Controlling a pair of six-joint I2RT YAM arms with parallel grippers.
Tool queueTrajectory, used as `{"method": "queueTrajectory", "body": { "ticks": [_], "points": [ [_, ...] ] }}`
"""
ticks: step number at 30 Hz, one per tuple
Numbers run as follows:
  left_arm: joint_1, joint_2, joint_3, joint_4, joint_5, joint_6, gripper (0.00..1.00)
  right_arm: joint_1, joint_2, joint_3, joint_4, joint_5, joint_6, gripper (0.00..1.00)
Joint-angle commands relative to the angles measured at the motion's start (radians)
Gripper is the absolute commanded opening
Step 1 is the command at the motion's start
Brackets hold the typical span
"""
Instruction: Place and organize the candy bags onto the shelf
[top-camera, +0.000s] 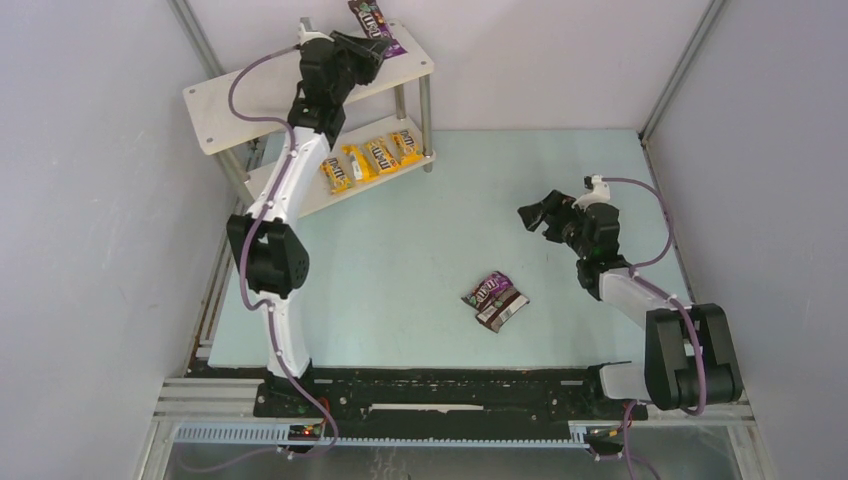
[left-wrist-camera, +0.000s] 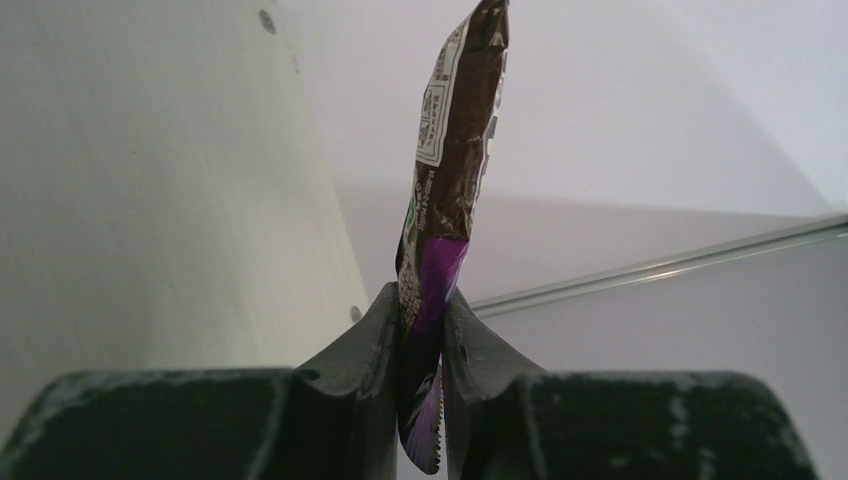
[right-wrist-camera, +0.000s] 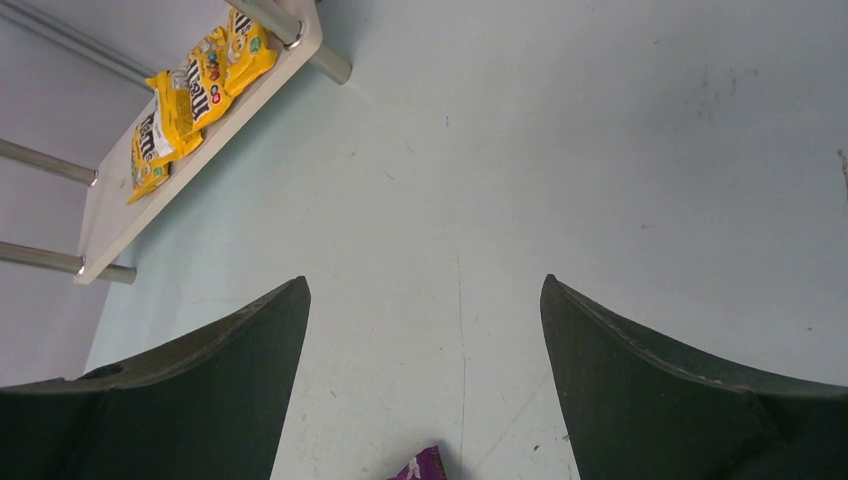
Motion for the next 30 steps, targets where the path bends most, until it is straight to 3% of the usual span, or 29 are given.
{"method": "queueTrajectory", "body": {
  "ticks": [1, 30],
  "points": [
    [-0.011, 0.047, 0.106, 0.031, -0.028, -0.011, 0.21, -0.020, 0.015, 0.011, 0.052, -0.033, 0.033, 0.94],
    [-0.021, 0.128, 0.156, -0.062, -0.007, 0.005, 0.30, -0.064, 0.059, -0.006, 0.130, -0.125, 0.089, 0.93]
  ]
}}
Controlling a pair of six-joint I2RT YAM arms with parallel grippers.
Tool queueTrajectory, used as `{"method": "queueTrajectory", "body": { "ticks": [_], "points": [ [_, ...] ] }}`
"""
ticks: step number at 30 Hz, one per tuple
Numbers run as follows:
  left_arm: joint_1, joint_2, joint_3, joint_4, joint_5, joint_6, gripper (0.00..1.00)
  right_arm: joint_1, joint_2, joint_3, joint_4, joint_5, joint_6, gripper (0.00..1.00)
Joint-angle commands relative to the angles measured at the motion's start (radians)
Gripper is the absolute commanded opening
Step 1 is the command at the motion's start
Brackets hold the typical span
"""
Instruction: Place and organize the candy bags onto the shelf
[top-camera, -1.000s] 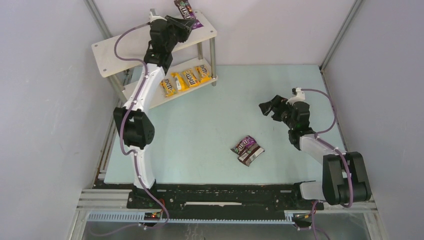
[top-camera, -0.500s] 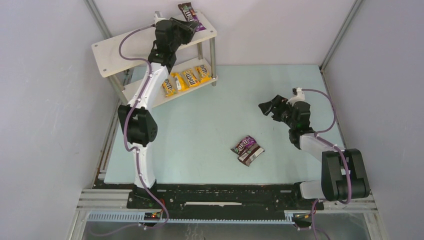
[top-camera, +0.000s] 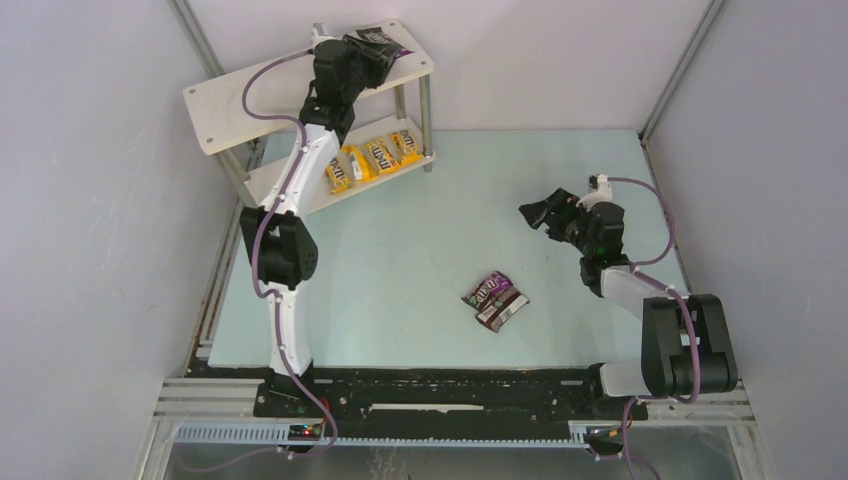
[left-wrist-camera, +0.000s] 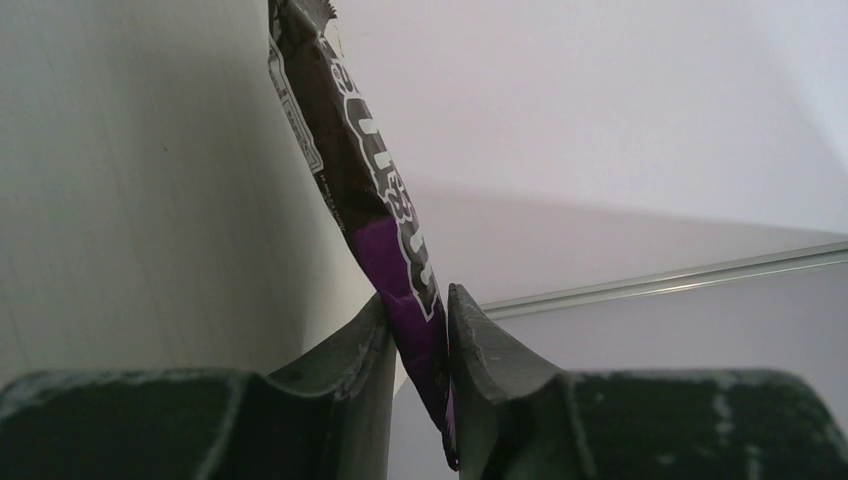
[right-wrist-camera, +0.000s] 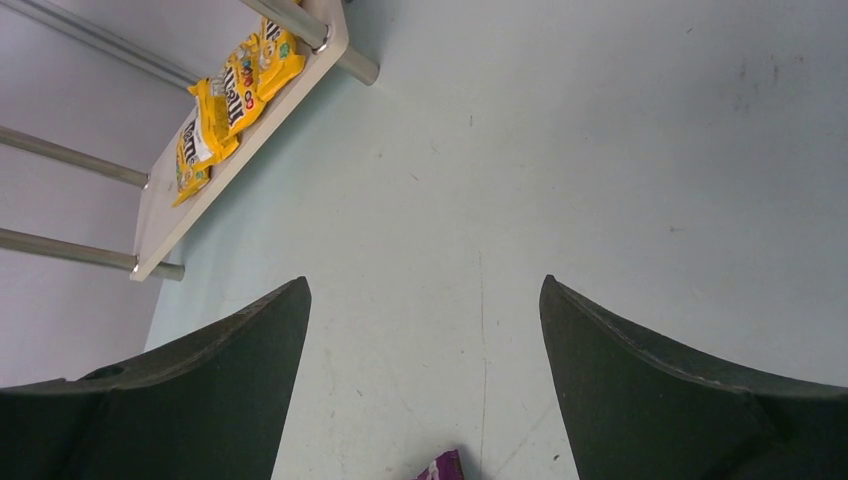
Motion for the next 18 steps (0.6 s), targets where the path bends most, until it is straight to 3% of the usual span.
{"method": "queueTrajectory", "body": {
  "ticks": [1, 3, 8, 18],
  "points": [
    [-0.003, 0.001, 0.048, -0.012, 0.007, 0.022, 0.30, -0.012, 0.004, -0.007, 0.060, -0.019, 0.014, 0.93],
    [-0.001, -0.002, 0.045, -0.015, 0.004, 0.027, 0.30, -0.016, 0.007, -0.008, 0.063, -0.025, 0.016, 0.93],
    [-0.001, -0.006, 0.040, -0.025, 0.016, 0.031, 0.46, -0.025, 0.013, -0.012, 0.077, -0.039, 0.026, 0.93],
    [-0.003, -0.037, 0.031, -0.007, 0.095, 0.030, 0.67, -0.035, 0.021, -0.019, 0.098, -0.057, 0.041, 0.93]
  ]
}}
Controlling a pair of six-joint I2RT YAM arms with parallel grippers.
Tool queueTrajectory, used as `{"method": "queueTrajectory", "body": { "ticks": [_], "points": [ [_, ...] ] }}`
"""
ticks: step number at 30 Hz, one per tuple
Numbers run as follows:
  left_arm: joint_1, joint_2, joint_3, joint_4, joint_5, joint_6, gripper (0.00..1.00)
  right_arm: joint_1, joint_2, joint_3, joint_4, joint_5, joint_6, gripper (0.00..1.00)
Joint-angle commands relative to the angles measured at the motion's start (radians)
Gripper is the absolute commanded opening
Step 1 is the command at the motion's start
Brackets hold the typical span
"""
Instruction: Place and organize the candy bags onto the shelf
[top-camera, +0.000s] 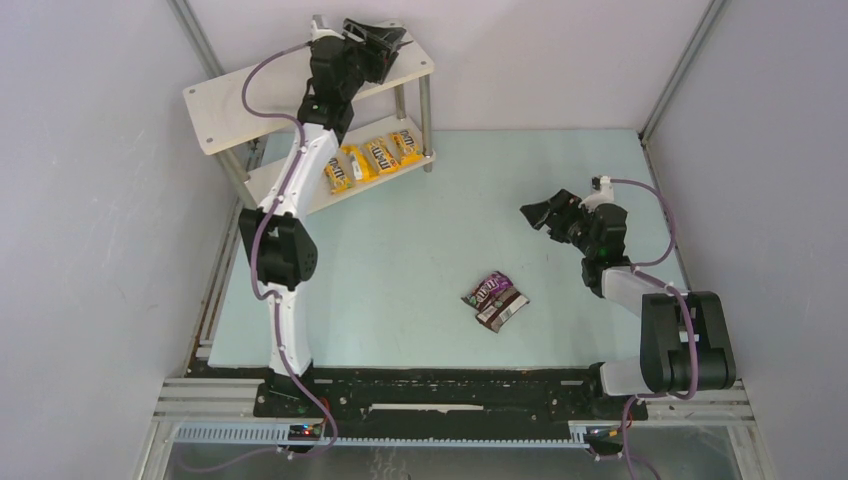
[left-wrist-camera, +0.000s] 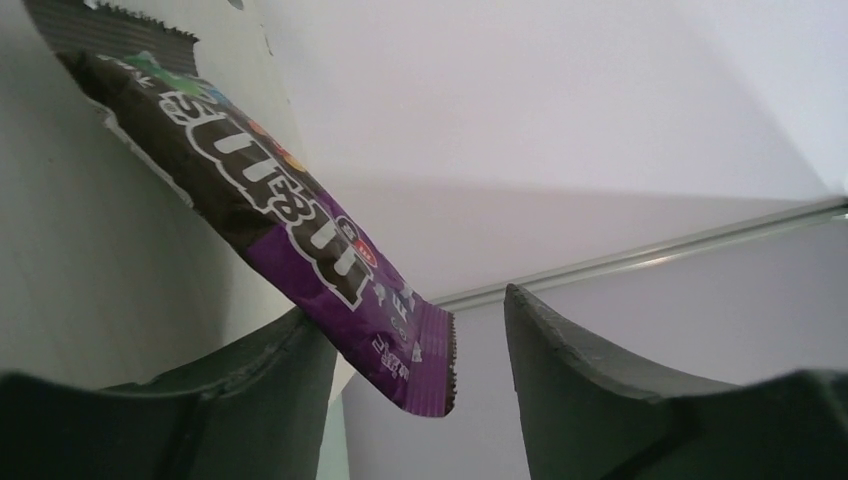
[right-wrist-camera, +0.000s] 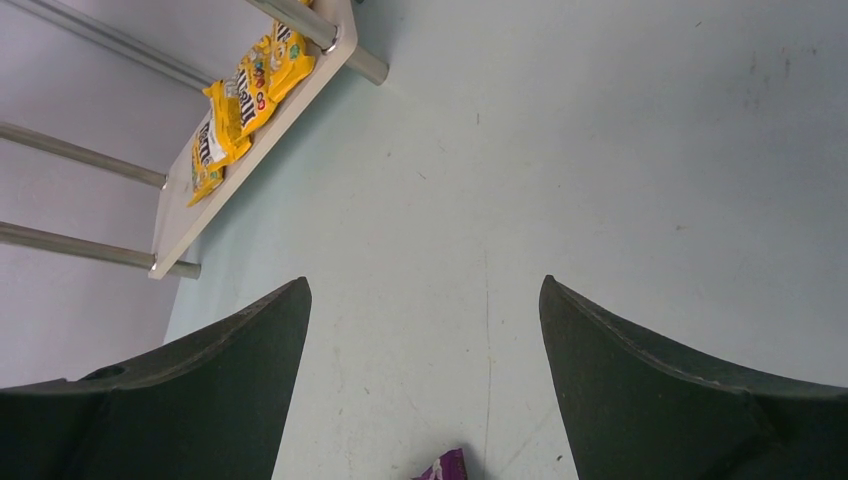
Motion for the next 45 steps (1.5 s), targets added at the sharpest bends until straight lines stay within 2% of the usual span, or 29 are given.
{"method": "queueTrajectory", "body": {
  "ticks": [1, 3, 7, 8, 12, 17, 21, 25, 29, 35, 41, 45],
  "points": [
    [-0.003, -0.038, 0.012, -0.036, 0.069, 0.020, 0.70, -0.011, 0.002, -0.008, 0.056, -0.015, 0.013, 0.93],
    [-0.003, -0.053, -0.012, -0.011, 0.107, -0.002, 0.78, -0.013, 0.003, -0.008, 0.059, -0.017, 0.015, 0.93],
    [-0.003, -0.091, -0.073, 0.033, 0.179, -0.034, 0.99, -0.016, 0.004, -0.011, 0.063, -0.021, 0.020, 0.93],
    [-0.003, -0.107, -0.086, 0.047, 0.192, -0.034, 1.00, -0.016, 0.004, -0.013, 0.068, -0.022, 0.022, 0.93],
    [-0.003, -0.178, -0.153, 0.059, 0.203, 0.023, 1.00, -0.018, 0.005, -0.014, 0.074, -0.027, 0.026, 0.93],
    [0.002, -0.272, -0.192, -0.015, 0.167, 0.166, 0.98, -0.018, 0.012, -0.015, 0.083, -0.035, 0.033, 0.93],
    [0.016, -0.313, -0.224, -0.036, 0.146, 0.187, 0.99, -0.018, 0.014, -0.015, 0.085, -0.038, 0.034, 0.93],
    [0.032, -0.303, -0.221, -0.094, 0.146, 0.140, 0.94, -0.018, 0.019, -0.016, 0.092, -0.043, 0.039, 0.92],
    [0.029, -0.305, -0.217, -0.190, 0.121, 0.157, 0.97, -0.018, 0.021, -0.015, 0.093, -0.044, 0.041, 0.92],
    [0.030, -0.339, -0.274, -0.175, 0.142, 0.118, 0.93, -0.018, 0.035, -0.016, 0.112, -0.055, 0.051, 0.92],
    [0.030, -0.380, -0.347, -0.158, 0.147, 0.070, 0.82, -0.018, 0.036, -0.016, 0.114, -0.057, 0.055, 0.92],
    [0.031, -0.407, -0.387, -0.138, 0.143, 0.064, 0.82, -0.018, 0.038, -0.016, 0.115, -0.058, 0.054, 0.92]
  ]
}}
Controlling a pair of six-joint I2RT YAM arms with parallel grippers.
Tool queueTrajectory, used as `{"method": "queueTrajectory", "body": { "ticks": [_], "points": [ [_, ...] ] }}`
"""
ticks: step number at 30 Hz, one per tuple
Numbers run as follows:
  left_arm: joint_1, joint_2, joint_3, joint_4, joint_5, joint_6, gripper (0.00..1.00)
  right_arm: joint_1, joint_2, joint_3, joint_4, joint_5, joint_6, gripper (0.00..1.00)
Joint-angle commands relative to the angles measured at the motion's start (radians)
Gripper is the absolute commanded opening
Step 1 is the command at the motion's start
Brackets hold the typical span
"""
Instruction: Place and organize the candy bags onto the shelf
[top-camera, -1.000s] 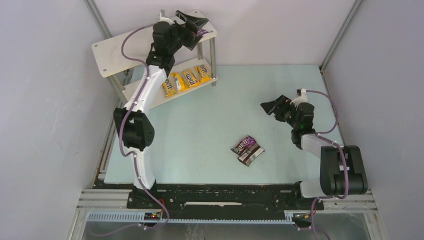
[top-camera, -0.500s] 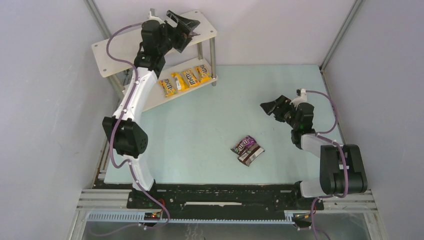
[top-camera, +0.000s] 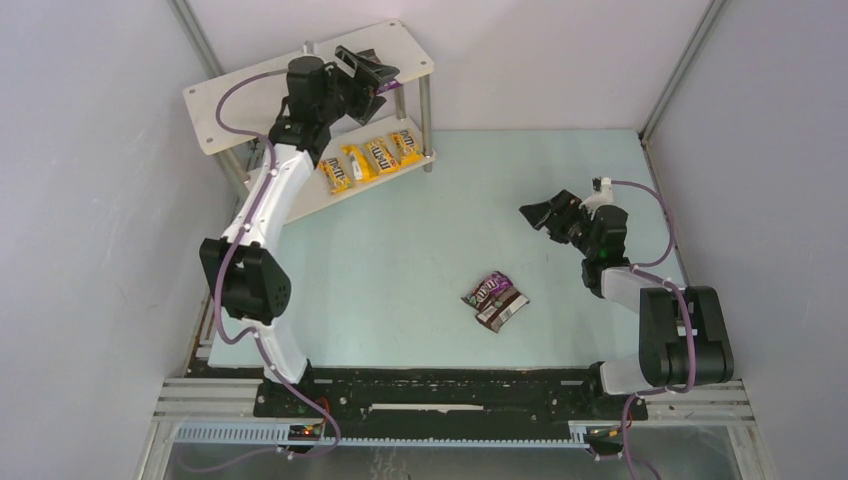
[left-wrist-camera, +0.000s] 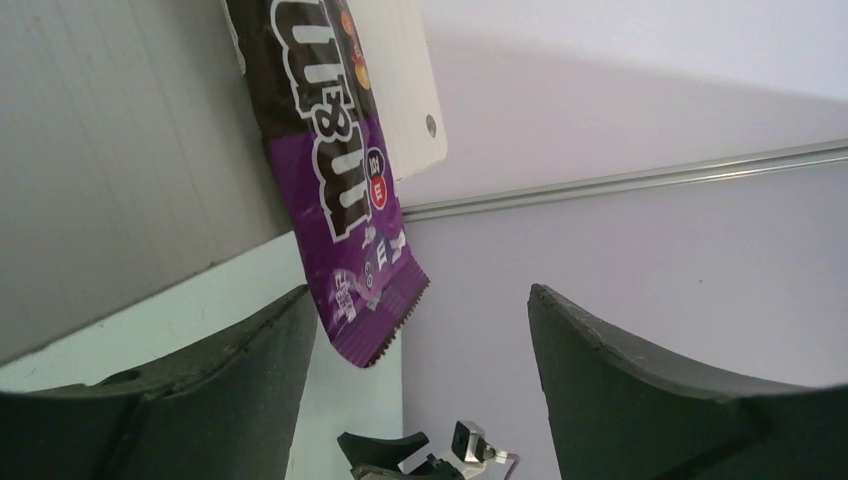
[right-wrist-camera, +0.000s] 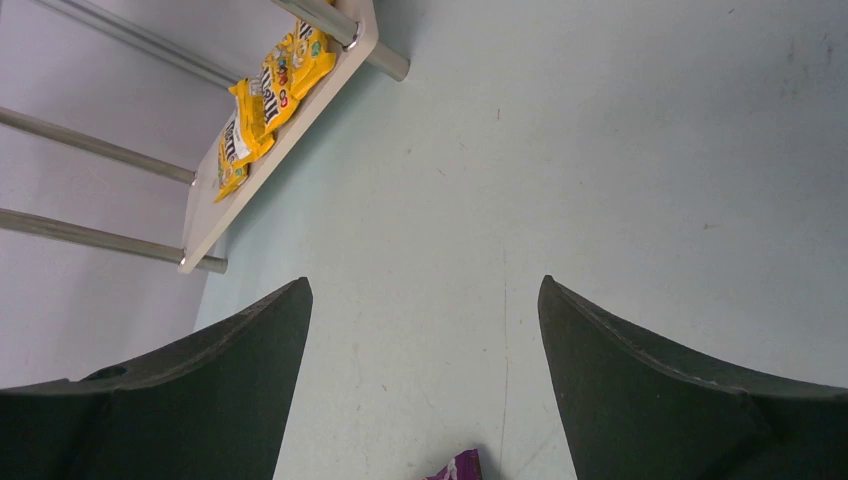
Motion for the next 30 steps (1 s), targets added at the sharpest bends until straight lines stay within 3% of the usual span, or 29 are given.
{"method": "queueTrajectory", "body": {
  "ticks": [1, 6, 14, 19, 21, 23, 26, 30],
  "points": [
    [0.003, -0.093, -0.032, 0.044, -0.002, -0.016, 0.84, -0.006, 0.007, -0.001, 0.044, -0.008, 0.007, 0.92],
    [-0.003, -0.166, -0.088, 0.038, -0.039, 0.115, 0.91, -0.006, 0.006, -0.001, 0.043, -0.008, 0.008, 0.92],
    [-0.074, -0.335, -0.185, -0.003, -0.390, 0.625, 0.80, -0.006, 0.011, 0.000, 0.050, -0.014, 0.014, 0.92],
    [-0.075, -0.266, -0.144, 0.022, -0.369, 0.683, 0.72, -0.007, 0.013, -0.001, 0.052, -0.016, 0.016, 0.92],
    [-0.084, -0.232, -0.122, 0.044, -0.322, 0.727, 0.76, -0.006, 0.013, 0.000, 0.052, -0.018, 0.017, 0.91],
    [-0.115, -0.221, -0.123, 0.075, -0.331, 0.851, 0.80, -0.006, 0.013, -0.001, 0.052, -0.018, 0.017, 0.91],
    [-0.164, -0.222, -0.145, 0.128, -0.364, 1.088, 0.76, -0.006, 0.017, -0.001, 0.054, -0.019, 0.017, 0.91],
    [-0.175, -0.220, -0.138, 0.145, -0.373, 1.190, 0.72, -0.006, 0.023, 0.001, 0.067, -0.028, 0.023, 0.91]
  ]
}}
